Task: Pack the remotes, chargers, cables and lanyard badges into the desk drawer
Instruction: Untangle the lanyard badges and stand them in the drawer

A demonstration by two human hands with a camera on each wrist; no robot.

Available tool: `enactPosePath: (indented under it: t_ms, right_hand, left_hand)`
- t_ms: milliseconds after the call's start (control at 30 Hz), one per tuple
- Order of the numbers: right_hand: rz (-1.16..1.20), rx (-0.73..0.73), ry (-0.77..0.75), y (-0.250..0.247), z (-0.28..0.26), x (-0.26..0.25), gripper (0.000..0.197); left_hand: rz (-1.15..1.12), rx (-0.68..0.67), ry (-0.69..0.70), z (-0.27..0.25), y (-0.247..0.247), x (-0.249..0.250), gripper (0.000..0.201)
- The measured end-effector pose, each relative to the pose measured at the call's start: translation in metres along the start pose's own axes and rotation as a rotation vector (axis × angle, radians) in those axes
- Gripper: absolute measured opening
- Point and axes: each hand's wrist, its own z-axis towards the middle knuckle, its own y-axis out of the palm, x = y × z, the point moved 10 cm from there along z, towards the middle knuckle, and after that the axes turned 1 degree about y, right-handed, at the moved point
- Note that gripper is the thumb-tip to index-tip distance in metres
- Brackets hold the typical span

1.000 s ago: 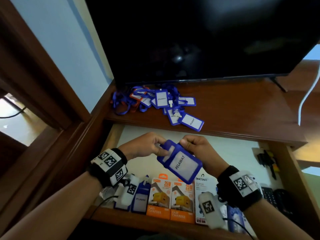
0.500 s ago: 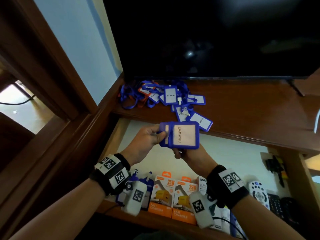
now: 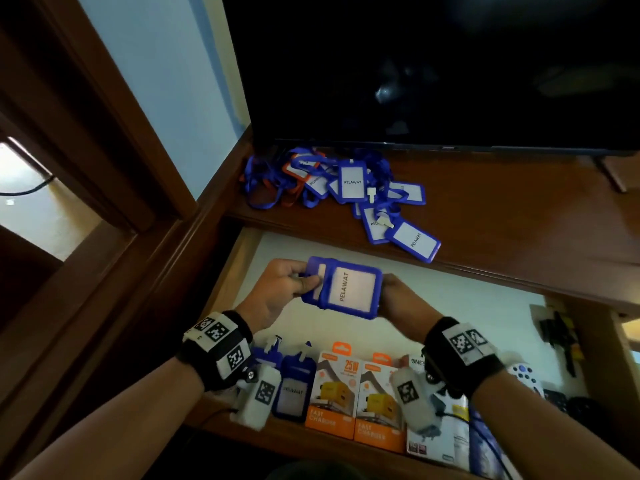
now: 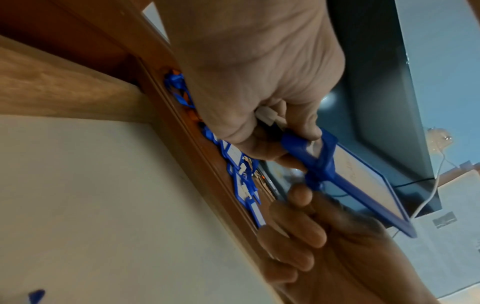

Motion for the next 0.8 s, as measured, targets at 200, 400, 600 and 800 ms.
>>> enactPosePath:
  t_ms: [200,400,600,800]
  right_hand:
    - [-0.160,0.335,0.118,-0.059,0.047,-0.019,0.015]
    - [-0.625,0.466,0.031,-0.079,0.126,-0.080,0.016]
    - [-0.801,0.584,-0.020,-0.091,0.194,-0.111,0.034]
    - [-0.869,0.695,0.092,-0.095,0.225,-0.103,0.071]
  left_hand:
    - [0.771,-0.243,-0.075,0.015,-0.014,-0.034,0.024]
    - [1.276,-0.621,-0.179,0.007,0.012,-0.090,0.037]
    - [1.380,-0.821,-0.168,0.007,0.028,-0.126,0.033]
    - [1.356,-0.917,-0.107,0.016,0.031,-0.149,0.039]
